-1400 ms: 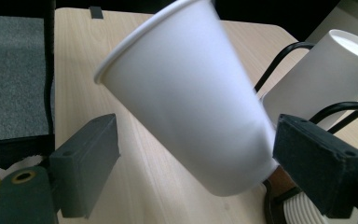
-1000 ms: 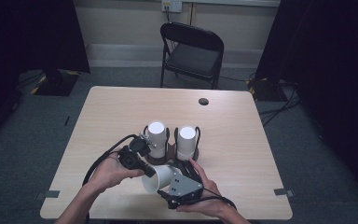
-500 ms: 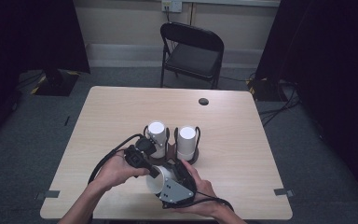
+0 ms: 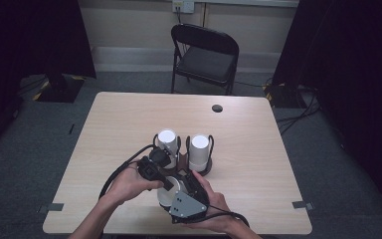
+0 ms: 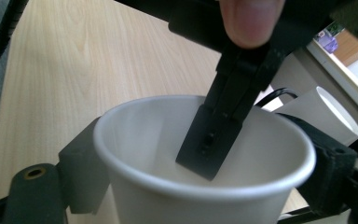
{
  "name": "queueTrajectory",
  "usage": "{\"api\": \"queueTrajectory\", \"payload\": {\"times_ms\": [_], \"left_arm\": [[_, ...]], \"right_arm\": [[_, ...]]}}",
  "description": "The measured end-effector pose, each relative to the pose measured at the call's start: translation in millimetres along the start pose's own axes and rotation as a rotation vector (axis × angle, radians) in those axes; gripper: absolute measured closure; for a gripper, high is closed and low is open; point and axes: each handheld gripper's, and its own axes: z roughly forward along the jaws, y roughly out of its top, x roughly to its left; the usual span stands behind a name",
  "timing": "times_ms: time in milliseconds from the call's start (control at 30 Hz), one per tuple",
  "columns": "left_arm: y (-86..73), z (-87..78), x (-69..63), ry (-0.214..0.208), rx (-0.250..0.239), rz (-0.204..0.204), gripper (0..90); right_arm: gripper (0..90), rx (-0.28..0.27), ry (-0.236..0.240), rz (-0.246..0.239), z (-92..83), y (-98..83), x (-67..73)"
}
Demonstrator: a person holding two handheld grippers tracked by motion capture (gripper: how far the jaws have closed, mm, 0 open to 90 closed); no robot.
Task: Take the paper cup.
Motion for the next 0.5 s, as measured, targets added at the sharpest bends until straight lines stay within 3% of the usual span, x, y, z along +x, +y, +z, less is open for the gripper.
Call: {"api": "queueTrajectory", "payload": {"times_ms": [233,500], "left_arm": [[-0.4,-0.3,1.4,0.011,-0.004,-0.004,87.2],[-4.3,1.3,0.3,0.008,-0.047,-0.019,86.6]], "right_arm": [[21.0,0.009,-0.004,0.002,0.8,0.9,0.0],[22.4,0.017,0.009,0.025,-1.1,0.6,-2.1]]}}
